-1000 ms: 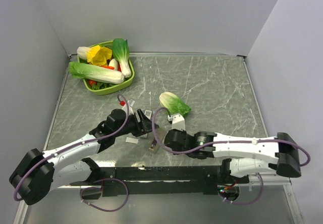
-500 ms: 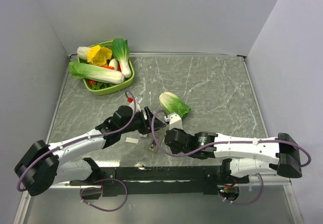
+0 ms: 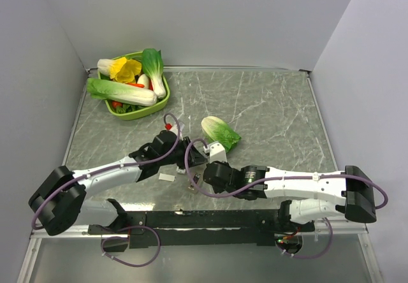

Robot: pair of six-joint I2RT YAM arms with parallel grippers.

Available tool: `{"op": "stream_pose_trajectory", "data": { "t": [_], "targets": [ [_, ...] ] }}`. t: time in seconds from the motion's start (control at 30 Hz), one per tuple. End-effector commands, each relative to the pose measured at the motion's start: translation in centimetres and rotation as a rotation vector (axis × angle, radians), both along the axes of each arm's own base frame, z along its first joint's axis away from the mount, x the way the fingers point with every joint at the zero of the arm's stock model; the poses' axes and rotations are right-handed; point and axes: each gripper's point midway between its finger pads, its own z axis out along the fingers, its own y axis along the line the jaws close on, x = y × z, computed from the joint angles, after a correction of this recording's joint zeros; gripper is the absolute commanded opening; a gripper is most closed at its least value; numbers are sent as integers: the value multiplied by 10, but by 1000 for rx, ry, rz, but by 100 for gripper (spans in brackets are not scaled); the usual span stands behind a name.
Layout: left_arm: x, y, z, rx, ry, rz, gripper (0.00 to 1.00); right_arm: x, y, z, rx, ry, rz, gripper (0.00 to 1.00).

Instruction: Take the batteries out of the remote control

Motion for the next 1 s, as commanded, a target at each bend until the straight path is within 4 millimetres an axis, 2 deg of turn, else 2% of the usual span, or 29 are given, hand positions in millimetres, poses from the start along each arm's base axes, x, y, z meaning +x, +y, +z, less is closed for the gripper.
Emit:
{"op": "stream_pose_trajectory", "data": {
  "t": [0.0,0.03,0.07,0.1,0.13,0.17,0.23,0.27,0.3,0.33,0.37,0.4,0.43,0.47,0.5,0.57,0.6,0.67,0.87,0.97],
  "targets": [
    [9,-7,20,-30,-60,3,8,9,13,17,51,-41,-13,0],
    [8,-7,21,-32,-62,0,2,9,13,19,60,-41,-15,0],
    [6,-8,23,-43,-62,-8,1,9,13,20,70,-42,-10,0],
    [5,-9,24,-60,-64,-15,1,7,17,19,96,-37,3,7],
    [5,-8,26,-72,-65,-9,1,7,17,27,132,-46,4,14],
    [5,-7,28,-87,-57,0,1,6,15,24,144,-50,6,27],
    [7,-5,38,-143,-78,16,1,6,20,43,264,-71,17,40],
    [7,-4,44,-183,-65,32,1,5,14,34,270,-69,18,51],
    [5,0,40,-199,-54,45,1,4,12,36,302,-75,17,54],
    [7,2,57,-260,-89,55,1,5,16,54,402,-101,19,58],
    [9,5,61,-290,-74,86,1,3,9,43,411,-100,14,63],
    [9,10,57,-299,-63,111,1,4,8,46,448,-112,9,65],
    [10,13,70,-343,-85,130,1,6,7,65,541,-143,-3,66],
    [9,15,76,-382,-68,153,1,6,3,58,555,-155,-7,66],
    [9,20,72,-401,-58,181,1,6,1,62,584,-171,-7,65],
    [8,24,91,-506,-54,208,1,8,-2,77,655,-232,11,59],
    [8,27,88,-520,-41,224,1,8,-2,82,667,-251,24,58],
    [7,29,102,-585,-38,229,1,7,-1,93,683,-293,63,54],
    [5,30,120,-654,-58,241,1,3,11,116,765,-333,126,53],
    [4,30,125,-664,-63,241,1,3,17,114,749,-311,126,49]
  ]
}}
